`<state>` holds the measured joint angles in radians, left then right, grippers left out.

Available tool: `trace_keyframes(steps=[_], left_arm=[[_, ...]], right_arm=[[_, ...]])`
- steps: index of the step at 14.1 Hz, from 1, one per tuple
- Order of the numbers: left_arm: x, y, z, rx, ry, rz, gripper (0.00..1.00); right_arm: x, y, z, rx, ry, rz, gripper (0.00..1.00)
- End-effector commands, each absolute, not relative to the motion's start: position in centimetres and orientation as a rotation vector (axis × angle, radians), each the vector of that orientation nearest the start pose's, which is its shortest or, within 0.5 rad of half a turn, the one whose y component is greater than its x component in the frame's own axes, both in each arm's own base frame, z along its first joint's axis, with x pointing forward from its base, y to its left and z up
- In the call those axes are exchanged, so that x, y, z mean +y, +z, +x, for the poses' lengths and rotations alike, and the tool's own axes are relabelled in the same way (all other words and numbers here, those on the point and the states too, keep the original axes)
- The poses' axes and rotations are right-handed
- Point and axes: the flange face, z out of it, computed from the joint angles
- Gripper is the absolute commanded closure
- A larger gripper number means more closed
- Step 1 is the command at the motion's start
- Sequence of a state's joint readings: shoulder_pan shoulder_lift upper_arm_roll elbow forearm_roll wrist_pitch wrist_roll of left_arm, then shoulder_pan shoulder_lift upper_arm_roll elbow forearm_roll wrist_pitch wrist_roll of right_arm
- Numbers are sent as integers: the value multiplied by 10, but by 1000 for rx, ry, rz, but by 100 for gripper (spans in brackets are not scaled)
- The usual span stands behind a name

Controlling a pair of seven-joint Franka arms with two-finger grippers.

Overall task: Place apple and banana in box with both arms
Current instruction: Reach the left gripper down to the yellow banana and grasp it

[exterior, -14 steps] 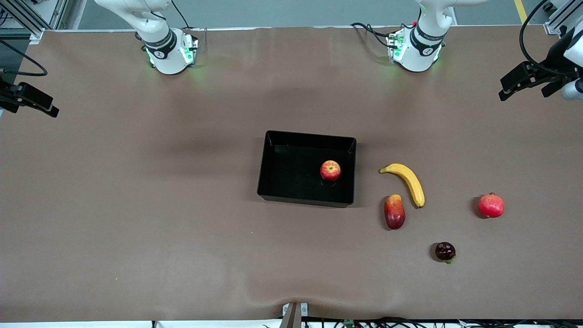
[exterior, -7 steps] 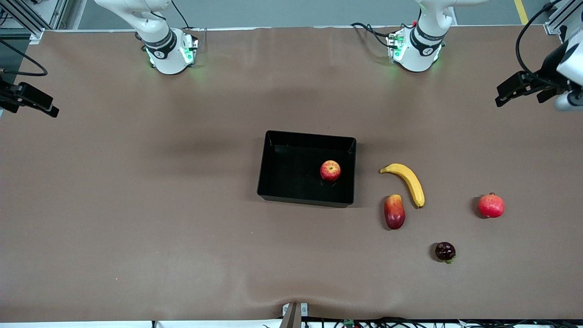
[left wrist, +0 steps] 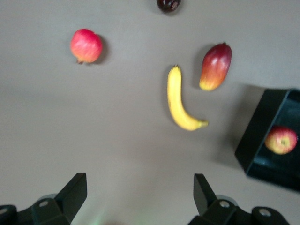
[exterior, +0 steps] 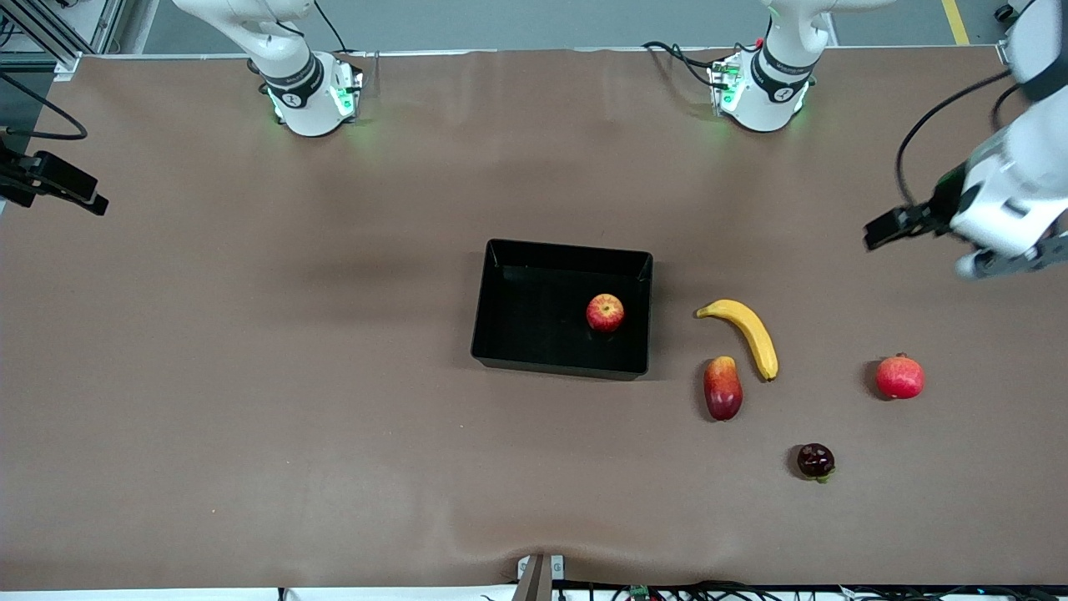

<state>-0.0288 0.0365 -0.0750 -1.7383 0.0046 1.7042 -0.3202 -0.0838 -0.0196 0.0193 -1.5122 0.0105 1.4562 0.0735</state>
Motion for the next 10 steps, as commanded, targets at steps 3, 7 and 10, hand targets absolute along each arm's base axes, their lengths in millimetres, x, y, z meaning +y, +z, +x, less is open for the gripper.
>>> trace_keyframes(steps=[3,7,10], left_arm=[[-63,430,568,-408,2,-3114,0],[-67,345,578,-403,-28,-3130,0],[-80,291,579,-418,41,-3125,0]], right_arm=[[-31,656,536,230,46,-3120,0],[-31,655,536,230,48,-3120,0],[-31,655,536,226,48,-3122,0]])
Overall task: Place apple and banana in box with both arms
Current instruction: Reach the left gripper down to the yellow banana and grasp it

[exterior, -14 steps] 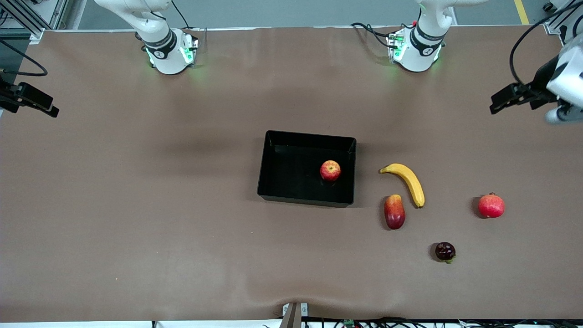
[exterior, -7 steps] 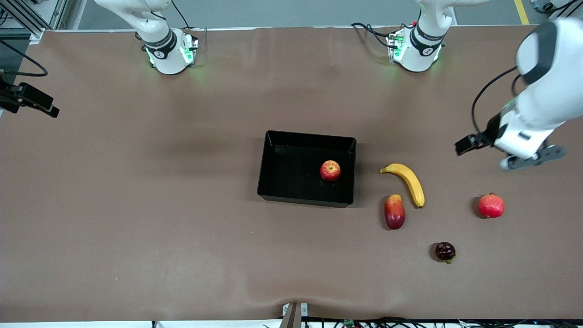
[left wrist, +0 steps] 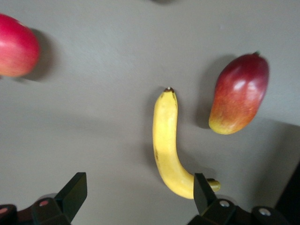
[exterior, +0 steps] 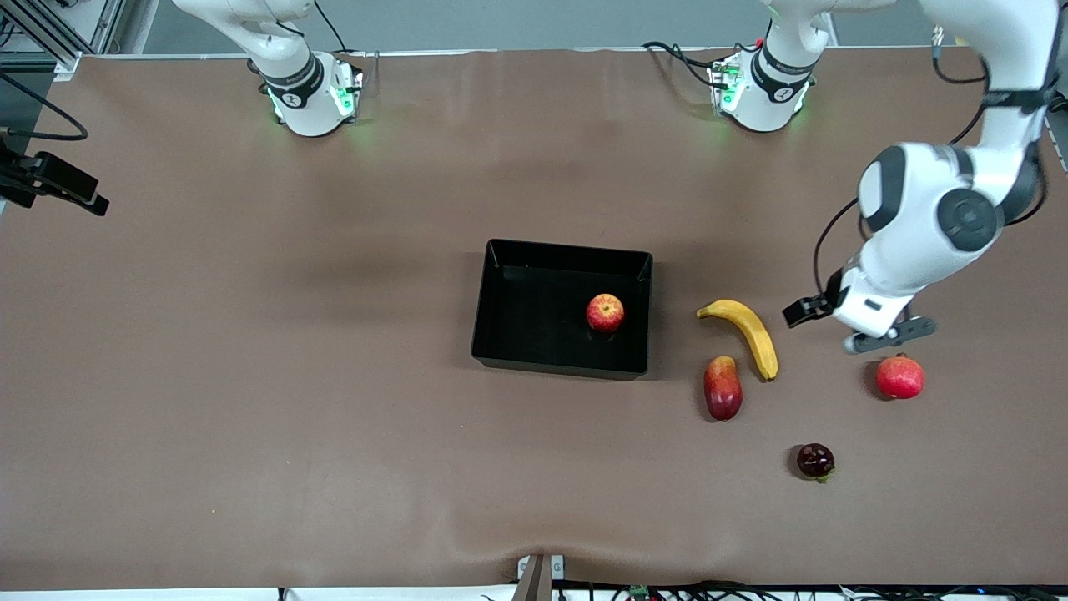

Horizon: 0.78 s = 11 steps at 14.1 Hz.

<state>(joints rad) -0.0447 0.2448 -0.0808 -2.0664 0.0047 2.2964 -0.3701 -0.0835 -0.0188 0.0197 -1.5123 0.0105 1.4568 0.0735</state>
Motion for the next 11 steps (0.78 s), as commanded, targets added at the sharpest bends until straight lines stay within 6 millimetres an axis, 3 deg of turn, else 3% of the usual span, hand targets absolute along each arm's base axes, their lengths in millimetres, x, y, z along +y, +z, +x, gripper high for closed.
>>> trace_keyframes(steps=[1,6,10,11], left_arm=[[-84,276,580,-441,49,-3122,0],[-94,218,574,-439,145,-3110,3],[-99,189,568,-423,197,-3102,35],[-98,189,569,-427,197,-3103,58]], right_arm=[[-31,655,536,226,51,-3122,0],[-31,655,536,226,51,-3122,0],[-31,655,536,226,51,-3123,0],[-31,655,536,228,48,-3122,0]])
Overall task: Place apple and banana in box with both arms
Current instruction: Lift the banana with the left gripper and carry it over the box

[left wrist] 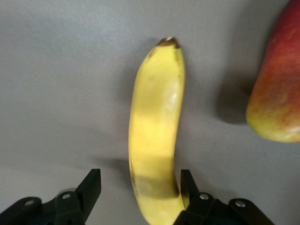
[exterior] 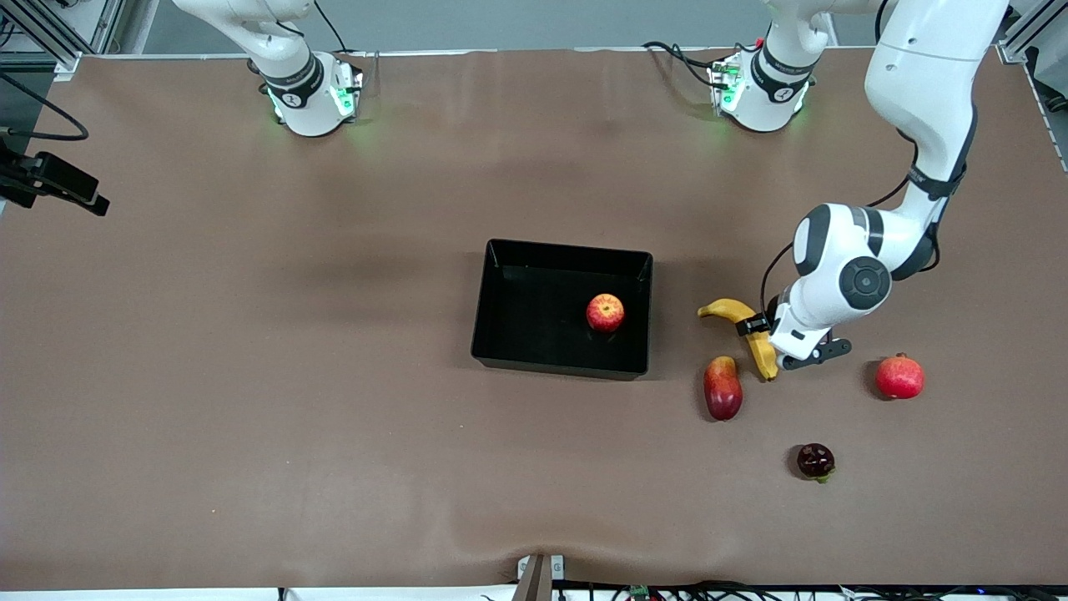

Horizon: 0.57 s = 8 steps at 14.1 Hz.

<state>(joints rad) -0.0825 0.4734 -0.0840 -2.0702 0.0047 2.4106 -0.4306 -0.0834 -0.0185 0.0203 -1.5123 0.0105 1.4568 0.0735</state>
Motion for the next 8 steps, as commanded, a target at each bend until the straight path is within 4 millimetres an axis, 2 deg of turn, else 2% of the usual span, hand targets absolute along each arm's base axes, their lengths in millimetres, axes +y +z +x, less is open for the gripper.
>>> trace_keyframes(steps=[1,2,4,8], left_arm=[[-98,190,569,-429,195,-3103,86],[-98,195,570,-431,192,-3102,100],[-95,221,570,-431,199,-3095,100],[-97,302,561,-420,252,-3069,100]], right_arm=[[-31,655,536,226,53,-3122,0],[-31,655,536,226,53,-3122,0],[-31,656,535,229,48,-3123,0],[-31,656,535,229,48,-3123,0]])
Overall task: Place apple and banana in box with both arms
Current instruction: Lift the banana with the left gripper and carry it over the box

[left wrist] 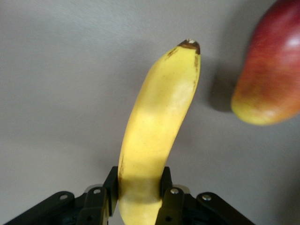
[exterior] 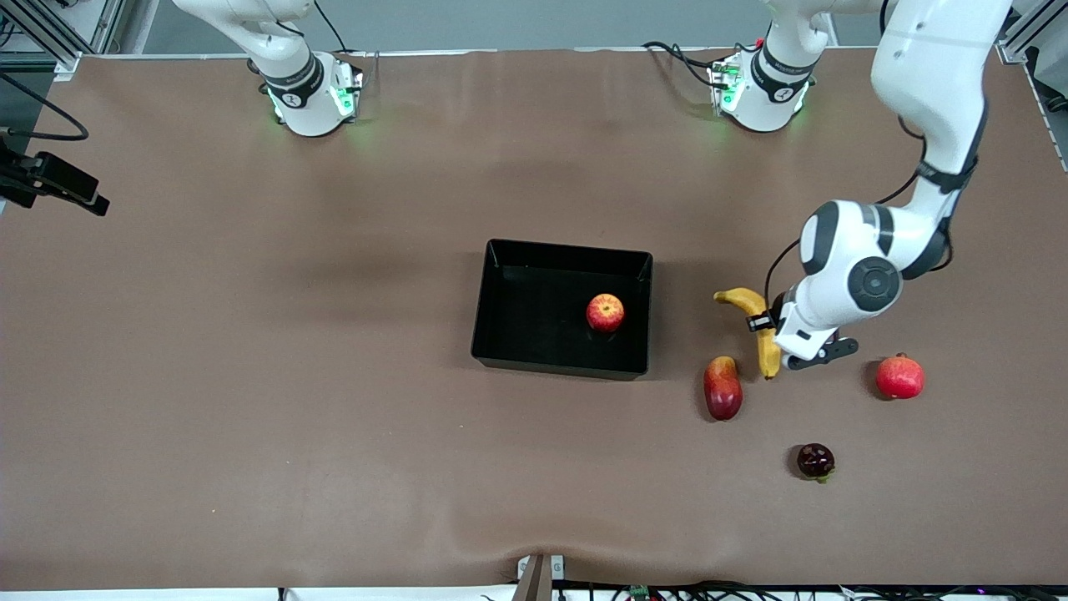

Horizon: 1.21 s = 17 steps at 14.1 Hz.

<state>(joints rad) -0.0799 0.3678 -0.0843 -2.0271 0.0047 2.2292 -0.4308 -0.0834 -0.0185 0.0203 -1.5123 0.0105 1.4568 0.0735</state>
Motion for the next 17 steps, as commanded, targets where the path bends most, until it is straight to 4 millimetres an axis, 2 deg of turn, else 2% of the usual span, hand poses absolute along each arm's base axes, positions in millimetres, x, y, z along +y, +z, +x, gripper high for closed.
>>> trace_keyframes(steps=[1,2,3,4,6,7,9,12,13,17], left_arm=[[-109,320,557,-400,261,-3070,100],[-130,342,554,-387,263,-3075,100],[-151,370,556,-390,245,-3079,100],[-173,388,561,-394,255,-3080,100],[-230,402,559,-470,272,-3075,100],[-248,398,559,-528,272,-3062,100],[-305,399,561,-569,253,-3075,100],[-373,375,557,-676,282,-3051,100],[-390,364,554,-706,296,-3036,100],[-434,329,544,-800,329,-3002,100]], right_arm=[[-32,656,536,229,46,-3123,0],[-32,655,536,226,48,-3123,0],[-32,655,536,229,51,-3123,0],[-32,656,536,229,46,-3123,0],[-31,655,536,228,48,-3121,0],[-31,655,536,228,48,-3121,0],[-31,656,536,228,46,-3122,0],[-31,655,536,228,48,-3121,0],[-31,656,536,228,46,-3122,0],[-31,656,536,230,46,-3120,0]])
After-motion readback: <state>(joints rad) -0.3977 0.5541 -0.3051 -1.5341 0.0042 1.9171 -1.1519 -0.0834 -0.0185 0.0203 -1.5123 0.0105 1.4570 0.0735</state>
